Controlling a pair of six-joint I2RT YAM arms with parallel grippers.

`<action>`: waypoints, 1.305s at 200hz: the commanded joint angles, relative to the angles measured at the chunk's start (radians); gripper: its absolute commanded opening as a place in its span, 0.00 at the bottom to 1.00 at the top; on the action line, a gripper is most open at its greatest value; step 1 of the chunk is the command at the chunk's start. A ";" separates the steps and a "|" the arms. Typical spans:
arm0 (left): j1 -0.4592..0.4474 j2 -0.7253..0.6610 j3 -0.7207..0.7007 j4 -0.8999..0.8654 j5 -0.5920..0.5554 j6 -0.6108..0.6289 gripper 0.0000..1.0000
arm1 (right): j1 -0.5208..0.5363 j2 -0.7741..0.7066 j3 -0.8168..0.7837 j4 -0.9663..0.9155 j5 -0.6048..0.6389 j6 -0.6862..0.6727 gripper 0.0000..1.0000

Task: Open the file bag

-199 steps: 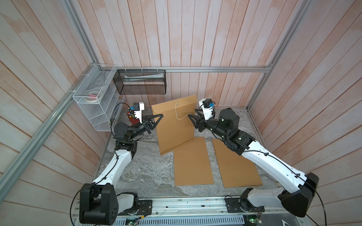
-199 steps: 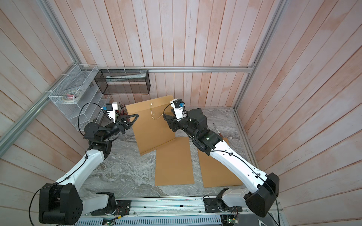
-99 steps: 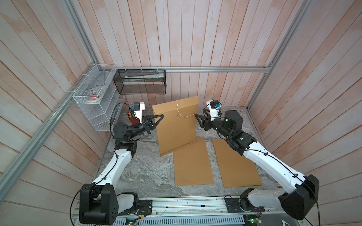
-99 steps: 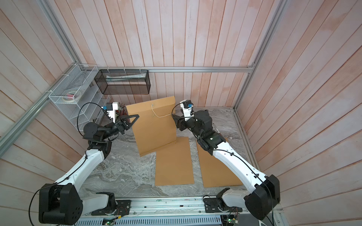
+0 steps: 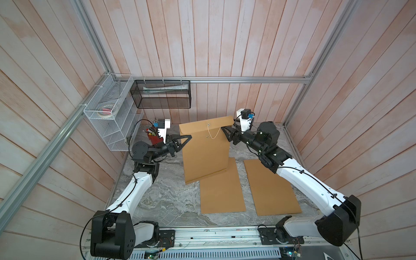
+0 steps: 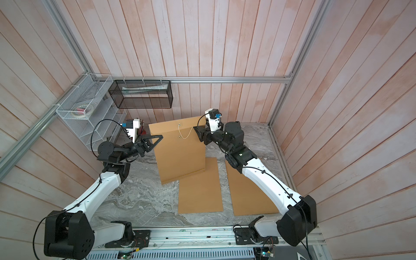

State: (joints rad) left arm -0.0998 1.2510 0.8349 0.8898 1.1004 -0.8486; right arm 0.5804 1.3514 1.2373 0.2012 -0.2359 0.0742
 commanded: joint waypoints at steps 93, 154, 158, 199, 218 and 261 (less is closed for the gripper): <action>-0.018 -0.015 -0.019 -0.081 0.085 0.123 0.00 | -0.102 -0.044 -0.022 0.144 -0.415 0.075 0.65; -0.018 -0.021 -0.017 -0.060 0.093 0.134 0.00 | -0.139 -0.040 -0.013 0.132 -0.555 0.107 0.53; -0.019 -0.021 -0.017 -0.056 0.094 0.134 0.00 | -0.140 -0.040 -0.012 0.132 -0.561 0.108 0.53; -0.019 -0.021 -0.029 -0.001 0.098 0.120 0.00 | -0.151 -0.035 -0.008 0.127 -0.596 0.117 0.52; -0.018 -0.014 -0.030 0.009 0.098 0.118 0.00 | -0.155 -0.037 -0.007 0.127 -0.606 0.122 0.42; -0.019 0.005 -0.029 0.041 0.096 0.104 0.00 | -0.163 -0.047 -0.006 0.129 -0.629 0.128 0.15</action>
State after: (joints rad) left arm -0.1143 1.2476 0.8165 0.8791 1.1889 -0.7357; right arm 0.4225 1.3312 1.2259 0.3153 -0.8238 0.1883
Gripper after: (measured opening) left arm 0.048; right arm 0.191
